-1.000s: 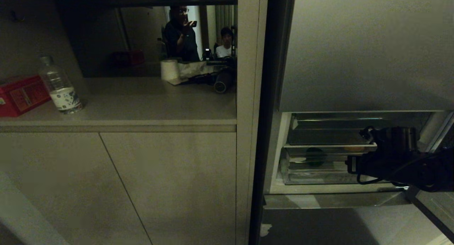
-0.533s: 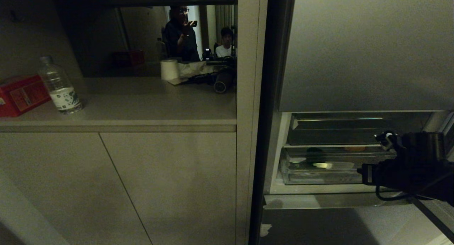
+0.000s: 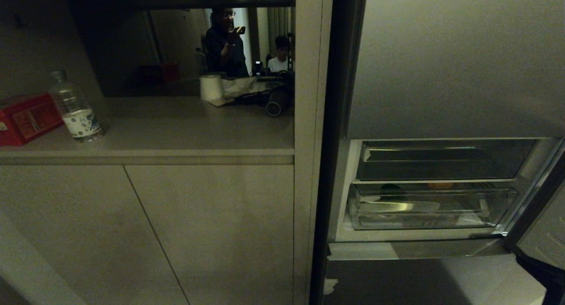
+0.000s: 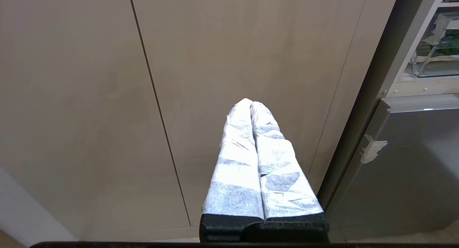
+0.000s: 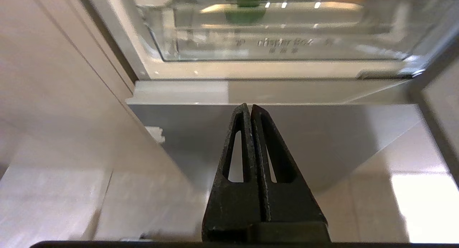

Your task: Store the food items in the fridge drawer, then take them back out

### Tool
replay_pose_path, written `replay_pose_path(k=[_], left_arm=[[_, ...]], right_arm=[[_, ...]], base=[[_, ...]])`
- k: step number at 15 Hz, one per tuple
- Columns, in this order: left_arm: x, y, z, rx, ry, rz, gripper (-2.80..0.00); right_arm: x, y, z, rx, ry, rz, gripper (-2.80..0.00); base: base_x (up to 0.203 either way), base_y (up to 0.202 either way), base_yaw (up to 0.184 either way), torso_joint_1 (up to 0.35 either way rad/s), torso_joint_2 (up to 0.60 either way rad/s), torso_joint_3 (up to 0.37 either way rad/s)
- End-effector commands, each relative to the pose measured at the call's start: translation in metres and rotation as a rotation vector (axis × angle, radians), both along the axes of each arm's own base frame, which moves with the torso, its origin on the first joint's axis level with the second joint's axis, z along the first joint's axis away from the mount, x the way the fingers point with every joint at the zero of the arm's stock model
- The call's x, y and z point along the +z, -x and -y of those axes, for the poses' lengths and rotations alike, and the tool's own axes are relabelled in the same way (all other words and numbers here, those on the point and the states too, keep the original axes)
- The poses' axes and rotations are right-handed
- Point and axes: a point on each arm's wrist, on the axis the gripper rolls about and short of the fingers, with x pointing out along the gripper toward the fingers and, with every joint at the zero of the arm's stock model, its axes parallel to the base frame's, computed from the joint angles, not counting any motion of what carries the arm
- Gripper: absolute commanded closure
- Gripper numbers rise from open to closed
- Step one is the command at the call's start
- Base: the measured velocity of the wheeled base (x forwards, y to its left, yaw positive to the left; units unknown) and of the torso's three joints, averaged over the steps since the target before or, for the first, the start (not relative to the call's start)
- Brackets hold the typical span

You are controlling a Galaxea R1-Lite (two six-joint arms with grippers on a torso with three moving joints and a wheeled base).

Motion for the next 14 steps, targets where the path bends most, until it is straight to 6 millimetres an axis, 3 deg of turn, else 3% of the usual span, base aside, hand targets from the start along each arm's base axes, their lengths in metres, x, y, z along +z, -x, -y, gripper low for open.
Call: replay_pose_path(k=[1,5,8,14], left_arm=[[0.0,0.0,0.0,0.0,0.0,-0.002,0.0],[0.0,0.0,0.0,0.0,0.0,-0.002,0.0],[0.0,0.0,0.0,0.0,0.002,-0.002,0.0],[0.0,0.0,0.0,0.0,0.0,-0.002,0.0]], right_arm=[[-0.01,0.051,-0.005,0.016,0.035,0.193,0.0],[-0.039,0.087,-0.006,0.036,0.121,0.241,0.0],[-0.051,0.106,-0.005,0.013,0.139,0.376,0.0],[-0.055,0.107,-0.004,-0.044,0.056,0.361,0.0]], base=[[0.0,0.0,0.0,0.0,0.0,0.0],[0.0,0.0,0.0,0.0,0.0,0.0],[0.0,0.0,0.0,0.0,0.0,0.0],[0.0,0.0,0.0,0.0,0.0,0.0]])
